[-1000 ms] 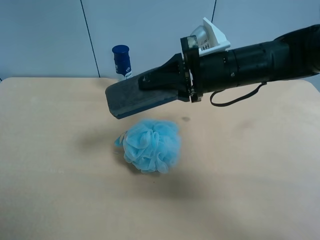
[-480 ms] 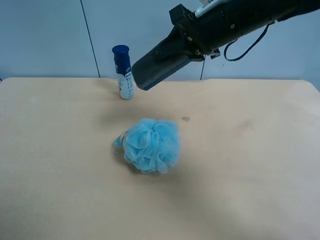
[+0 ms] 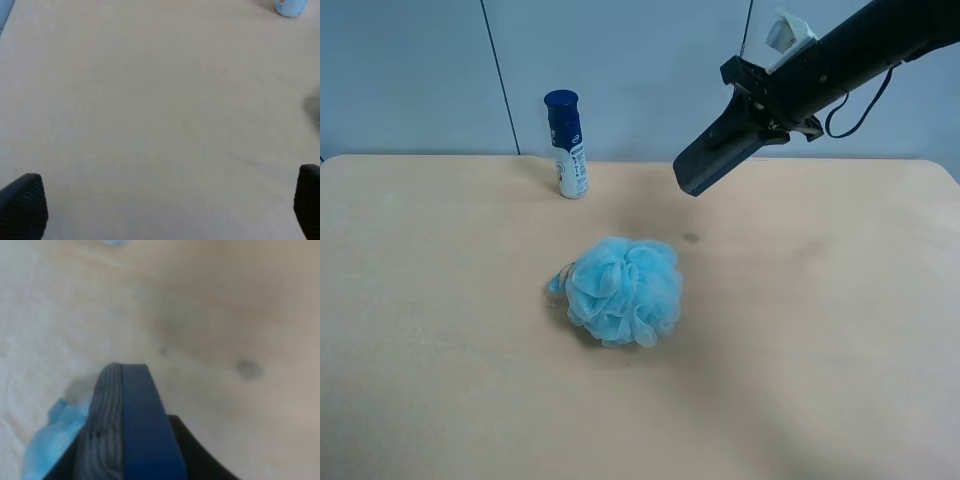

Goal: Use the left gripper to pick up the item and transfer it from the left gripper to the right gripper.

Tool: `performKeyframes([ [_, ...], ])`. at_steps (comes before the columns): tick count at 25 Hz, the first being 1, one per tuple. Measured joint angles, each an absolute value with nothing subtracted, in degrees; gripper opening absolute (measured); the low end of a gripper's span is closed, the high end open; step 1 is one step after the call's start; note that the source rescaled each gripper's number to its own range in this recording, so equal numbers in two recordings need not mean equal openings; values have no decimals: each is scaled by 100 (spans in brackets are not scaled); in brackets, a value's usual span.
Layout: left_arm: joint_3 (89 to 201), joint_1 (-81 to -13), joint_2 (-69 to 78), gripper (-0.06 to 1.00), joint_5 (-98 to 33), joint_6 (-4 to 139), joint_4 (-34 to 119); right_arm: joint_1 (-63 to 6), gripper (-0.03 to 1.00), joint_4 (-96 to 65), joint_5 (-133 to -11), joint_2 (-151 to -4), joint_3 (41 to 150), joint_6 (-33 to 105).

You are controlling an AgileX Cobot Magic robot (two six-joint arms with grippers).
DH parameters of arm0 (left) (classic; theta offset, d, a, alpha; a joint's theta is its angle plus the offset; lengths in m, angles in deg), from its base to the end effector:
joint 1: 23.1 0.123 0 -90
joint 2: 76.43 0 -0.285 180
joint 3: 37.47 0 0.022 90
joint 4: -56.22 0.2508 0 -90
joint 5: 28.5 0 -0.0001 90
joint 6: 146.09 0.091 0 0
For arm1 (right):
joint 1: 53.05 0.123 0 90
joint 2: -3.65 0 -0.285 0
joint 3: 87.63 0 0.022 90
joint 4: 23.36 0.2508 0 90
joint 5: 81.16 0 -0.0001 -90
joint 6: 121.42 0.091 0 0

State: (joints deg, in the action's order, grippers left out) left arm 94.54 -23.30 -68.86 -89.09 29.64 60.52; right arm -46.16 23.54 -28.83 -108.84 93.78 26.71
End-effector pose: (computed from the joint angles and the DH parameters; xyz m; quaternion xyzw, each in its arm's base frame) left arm -0.0066 0.0060 0.2805 -0.0318 0.8476 0.0168 0.5295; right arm 0.3760 0.0985 0.2507 -0.1171 0.9211 0.3100 0.2042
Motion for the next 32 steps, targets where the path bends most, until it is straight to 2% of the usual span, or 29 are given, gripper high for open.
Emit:
performKeyframes([
  [14,9454,-1764,-6886,100,-8909,2964,6047,-4617,0,2618,-3824,-11638,9378,2122],
  [22,9454,-1746,-6886,100,-8909,2964,6047,-4617,0,3439,-3851,-11968,9378,1514],
  [32,9454,-1746,-6886,100,-8909,2964,6047,-4617,0,3488,-3858,-12181,9380,1417],
])
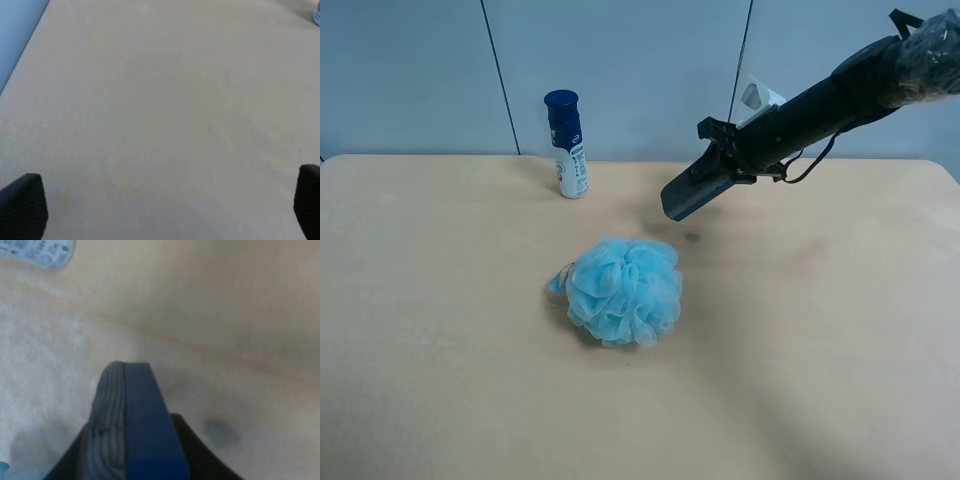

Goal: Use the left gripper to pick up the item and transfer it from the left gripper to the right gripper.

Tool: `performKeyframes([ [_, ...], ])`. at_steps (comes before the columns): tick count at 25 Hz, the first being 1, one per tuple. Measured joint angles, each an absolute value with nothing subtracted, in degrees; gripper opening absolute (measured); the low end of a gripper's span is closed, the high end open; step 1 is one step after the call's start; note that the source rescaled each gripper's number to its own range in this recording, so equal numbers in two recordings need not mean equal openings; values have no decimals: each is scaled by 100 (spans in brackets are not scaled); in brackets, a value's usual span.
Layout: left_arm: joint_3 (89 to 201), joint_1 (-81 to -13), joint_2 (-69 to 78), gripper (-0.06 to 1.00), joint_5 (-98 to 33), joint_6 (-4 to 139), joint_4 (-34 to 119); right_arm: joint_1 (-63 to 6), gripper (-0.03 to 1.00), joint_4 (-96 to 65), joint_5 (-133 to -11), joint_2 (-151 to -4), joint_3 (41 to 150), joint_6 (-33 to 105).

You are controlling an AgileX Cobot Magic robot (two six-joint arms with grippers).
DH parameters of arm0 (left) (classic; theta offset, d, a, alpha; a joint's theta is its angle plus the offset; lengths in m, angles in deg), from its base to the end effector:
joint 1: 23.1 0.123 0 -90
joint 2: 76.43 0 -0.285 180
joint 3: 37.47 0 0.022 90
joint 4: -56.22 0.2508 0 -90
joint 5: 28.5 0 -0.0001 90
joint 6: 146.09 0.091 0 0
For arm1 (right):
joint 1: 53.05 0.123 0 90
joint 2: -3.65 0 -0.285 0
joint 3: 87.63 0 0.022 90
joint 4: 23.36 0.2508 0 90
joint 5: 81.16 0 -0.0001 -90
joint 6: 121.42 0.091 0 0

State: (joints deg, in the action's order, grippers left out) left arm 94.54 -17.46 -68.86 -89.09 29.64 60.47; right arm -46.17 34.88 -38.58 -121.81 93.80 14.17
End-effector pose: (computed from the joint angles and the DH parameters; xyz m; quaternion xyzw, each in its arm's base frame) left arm -0.0071 0.0052 0.2805 -0.0749 0.8448 0.0434 0.5280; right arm 0.4135 0.1027 0.1687 -0.0893 0.9196 0.3164 0.2151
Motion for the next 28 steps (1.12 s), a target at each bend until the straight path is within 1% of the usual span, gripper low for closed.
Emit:
performKeyframes([
  [1,9454,-1746,-6886,100,-8909,2964,6047,-4617,1,3465,-3858,-12181,9380,1417],
  [2,9454,-1746,-6886,100,-8909,2964,6047,-4617,6,3447,-3858,-12181,9380,1417],
  [3,9454,-1746,-6886,100,-8909,2964,6047,-4617,19,3392,-3858,-12181,9384,1417],
  [4,9454,-1746,-6886,100,-8909,2964,6047,-4617,34,3331,-3858,-12181,9384,1422],
  [5,9454,-1746,-6886,100,-8909,2964,6047,-4617,56,3275,-3858,-12181,9384,1456],
  [6,9454,-1746,-6886,100,-8909,2964,6047,-4617,74,3207,-3863,-12181,9384,1515],
  [7,9454,-1746,-6886,100,-8909,2964,6047,-4617,84,3157,-3863,-12181,9384,1535],
  [9,9454,-1746,-6886,100,-8909,2964,6047,-4617,94,3084,-3863,-12181,9384,1574],
  [12,9454,-1746,-6886,100,-8909,2964,6047,-4617,98,3025,-3863,-12175,9384,1619],
  [17,9454,-1746,-6886,100,-8909,2964,6047,-4617,100,2671,-3809,-11908,9384,1792],
  [23,9454,-1746,-6886,100,-8909,2964,6047,-4617,100,1648,-3550,-11233,9391,2661],
  [28,9454,-1746,-6886,100,-8909,2964,6047,-4617,100,802,-3035,-10608,9391,3384],
])
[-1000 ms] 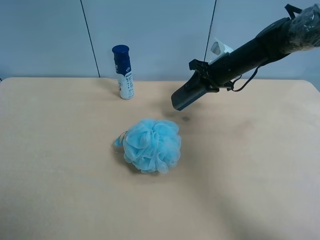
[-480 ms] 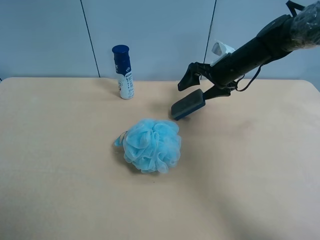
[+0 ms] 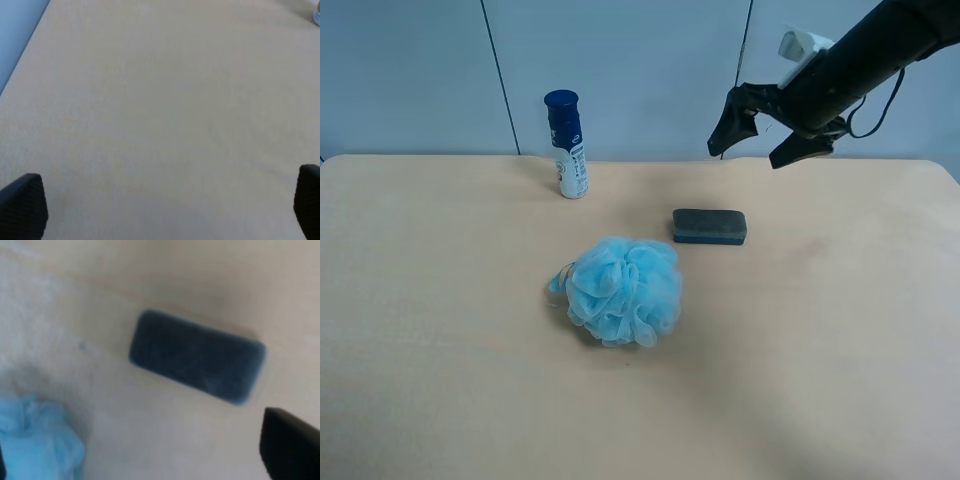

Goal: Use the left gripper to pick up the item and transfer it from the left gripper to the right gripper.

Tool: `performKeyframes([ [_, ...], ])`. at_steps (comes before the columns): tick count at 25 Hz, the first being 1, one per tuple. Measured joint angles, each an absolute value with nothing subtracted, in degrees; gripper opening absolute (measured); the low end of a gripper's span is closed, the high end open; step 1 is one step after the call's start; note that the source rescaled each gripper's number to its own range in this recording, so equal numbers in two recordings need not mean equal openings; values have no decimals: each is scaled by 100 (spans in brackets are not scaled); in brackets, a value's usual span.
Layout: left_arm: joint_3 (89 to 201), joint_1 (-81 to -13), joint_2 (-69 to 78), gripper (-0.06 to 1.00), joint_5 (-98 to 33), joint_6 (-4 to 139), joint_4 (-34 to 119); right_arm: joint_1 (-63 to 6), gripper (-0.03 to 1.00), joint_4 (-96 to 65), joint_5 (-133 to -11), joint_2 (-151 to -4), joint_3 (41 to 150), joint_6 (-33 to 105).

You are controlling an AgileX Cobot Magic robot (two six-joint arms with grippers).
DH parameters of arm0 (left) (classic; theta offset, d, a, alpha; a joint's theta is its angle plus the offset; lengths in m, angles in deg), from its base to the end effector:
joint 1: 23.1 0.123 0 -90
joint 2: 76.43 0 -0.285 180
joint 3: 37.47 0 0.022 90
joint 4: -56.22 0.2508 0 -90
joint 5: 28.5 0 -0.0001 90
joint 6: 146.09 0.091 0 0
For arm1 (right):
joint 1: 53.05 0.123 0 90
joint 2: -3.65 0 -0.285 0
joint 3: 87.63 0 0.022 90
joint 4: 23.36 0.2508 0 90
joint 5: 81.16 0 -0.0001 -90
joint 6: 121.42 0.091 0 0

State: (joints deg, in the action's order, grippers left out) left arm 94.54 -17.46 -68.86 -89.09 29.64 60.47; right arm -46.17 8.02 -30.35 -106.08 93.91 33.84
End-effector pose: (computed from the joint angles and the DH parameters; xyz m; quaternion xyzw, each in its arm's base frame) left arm -0.0071 0.0052 0.2805 -0.0749 0.8448 0.0434 0.5280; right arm 0.3700 0.0817 0.2587 -0.1330 0.9462 0.2071 0.2101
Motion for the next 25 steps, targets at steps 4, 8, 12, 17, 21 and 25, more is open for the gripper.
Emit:
performKeyframes([
  [4,9454,-1746,-6886,100,-8909,2964,6047,-4617,100,267,-2478,-10007,9391,3848],
  [8,9454,-1746,-6886,100,-8909,2964,6047,-4617,100,-220,-1803,-9392,9391,4250],
  [12,9454,-1746,-6886,100,-8909,2964,6047,-4617,100,-682,-1222,-8803,9391,4531],
  [17,9454,-1746,-6886,100,-8909,2964,6047,-4617,100,-1013,-1204,-7955,9151,4777],
  [21,9454,-1746,-6886,100,-8909,2964,6047,-4617,100,-1032,-1181,-7093,8464,4838],
  [25,9454,-1746,-6886,100,-8909,2964,6047,-4617,100,-1071,-1164,-6189,7687,4852],
])
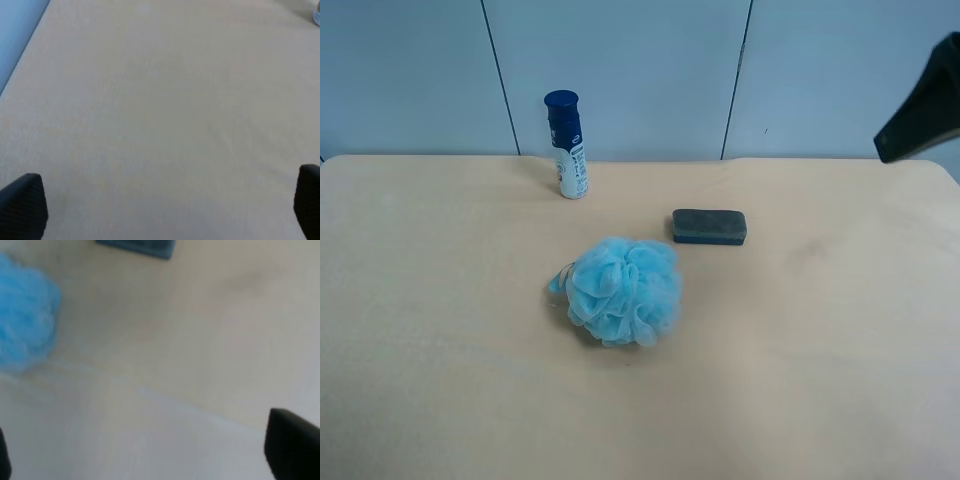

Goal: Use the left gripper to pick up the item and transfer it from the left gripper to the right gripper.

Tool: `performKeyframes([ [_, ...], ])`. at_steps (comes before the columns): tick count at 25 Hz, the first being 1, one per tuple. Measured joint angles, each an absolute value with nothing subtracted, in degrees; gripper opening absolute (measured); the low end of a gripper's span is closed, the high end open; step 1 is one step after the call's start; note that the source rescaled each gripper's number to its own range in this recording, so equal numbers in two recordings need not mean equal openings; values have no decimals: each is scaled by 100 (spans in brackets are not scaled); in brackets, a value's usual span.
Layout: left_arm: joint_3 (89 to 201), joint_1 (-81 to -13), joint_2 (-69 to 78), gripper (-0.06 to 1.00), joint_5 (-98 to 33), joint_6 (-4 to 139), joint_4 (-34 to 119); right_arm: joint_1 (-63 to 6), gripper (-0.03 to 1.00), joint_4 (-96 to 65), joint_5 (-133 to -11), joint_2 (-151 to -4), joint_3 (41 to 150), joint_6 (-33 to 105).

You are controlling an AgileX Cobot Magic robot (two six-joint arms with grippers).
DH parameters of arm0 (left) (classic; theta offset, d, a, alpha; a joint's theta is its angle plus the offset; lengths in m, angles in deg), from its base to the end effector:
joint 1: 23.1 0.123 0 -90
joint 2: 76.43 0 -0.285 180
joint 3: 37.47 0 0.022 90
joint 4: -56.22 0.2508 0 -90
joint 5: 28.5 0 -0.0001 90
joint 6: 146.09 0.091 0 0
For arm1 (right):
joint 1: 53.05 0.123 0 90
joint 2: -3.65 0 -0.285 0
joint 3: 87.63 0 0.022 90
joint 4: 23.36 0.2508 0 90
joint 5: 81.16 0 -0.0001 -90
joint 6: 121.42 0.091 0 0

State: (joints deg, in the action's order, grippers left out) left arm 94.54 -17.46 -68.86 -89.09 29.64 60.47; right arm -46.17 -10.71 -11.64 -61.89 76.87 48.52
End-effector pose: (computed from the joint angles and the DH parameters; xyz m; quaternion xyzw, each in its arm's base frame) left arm -0.0071 0.0052 0.2805 -0.0749 0.8448 0.0434 0.5280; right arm 0.1672 0.0390 0.3660 -0.1307 0.9524 0.1026 0.2555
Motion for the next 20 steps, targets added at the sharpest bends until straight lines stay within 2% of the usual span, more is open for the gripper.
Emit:
performKeyframes([
  [14,9454,-1746,-6886,100,-8909,2964,6047,-4617,100,-1813,-1111,-2729,5250,5128],
  [20,9454,-1746,-6886,100,-8909,2964,6047,-4617,100,-1868,-1812,-1412,4542,5328],
])
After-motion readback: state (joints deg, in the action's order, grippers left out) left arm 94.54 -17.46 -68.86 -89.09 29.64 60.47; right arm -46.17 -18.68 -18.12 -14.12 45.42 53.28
